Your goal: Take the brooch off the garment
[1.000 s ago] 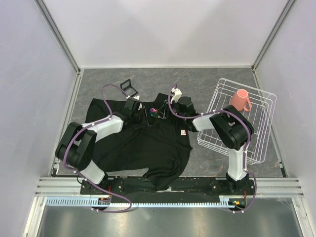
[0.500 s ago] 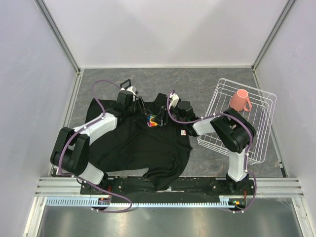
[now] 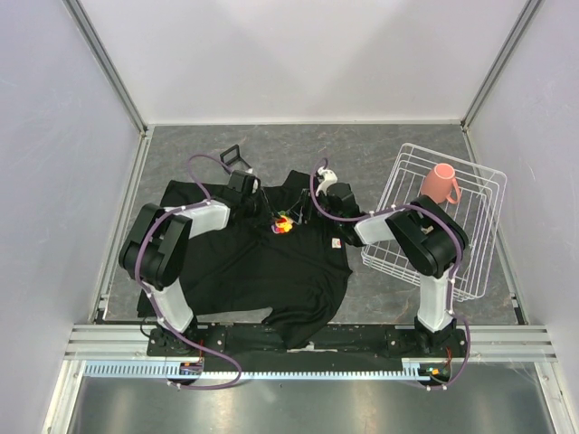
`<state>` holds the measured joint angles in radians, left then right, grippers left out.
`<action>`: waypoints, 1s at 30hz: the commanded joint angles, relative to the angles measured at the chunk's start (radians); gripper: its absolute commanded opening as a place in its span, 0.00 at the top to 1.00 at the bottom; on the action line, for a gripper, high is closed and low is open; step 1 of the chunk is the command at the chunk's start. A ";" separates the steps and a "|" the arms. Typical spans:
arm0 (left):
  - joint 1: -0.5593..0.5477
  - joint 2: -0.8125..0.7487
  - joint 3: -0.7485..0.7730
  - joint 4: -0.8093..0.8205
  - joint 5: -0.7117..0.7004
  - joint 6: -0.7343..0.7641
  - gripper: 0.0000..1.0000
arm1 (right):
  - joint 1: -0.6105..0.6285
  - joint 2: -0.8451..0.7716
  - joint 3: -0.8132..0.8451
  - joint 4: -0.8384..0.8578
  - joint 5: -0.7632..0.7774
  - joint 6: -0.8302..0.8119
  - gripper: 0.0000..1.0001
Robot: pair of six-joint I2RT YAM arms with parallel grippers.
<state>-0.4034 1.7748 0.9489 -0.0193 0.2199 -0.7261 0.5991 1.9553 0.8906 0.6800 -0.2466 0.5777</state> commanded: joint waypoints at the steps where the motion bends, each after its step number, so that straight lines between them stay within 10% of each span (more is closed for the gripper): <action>1: -0.003 0.021 0.005 0.025 -0.019 -0.033 0.70 | 0.002 0.034 0.059 -0.025 -0.014 0.036 0.41; 30: -0.077 -0.187 -0.093 -0.031 -0.171 0.054 0.49 | 0.024 0.083 0.044 0.260 -0.232 0.168 0.55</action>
<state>-0.4320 1.6409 0.8440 -0.0048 0.1478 -0.7254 0.6132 2.0117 0.9279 0.8253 -0.4179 0.6895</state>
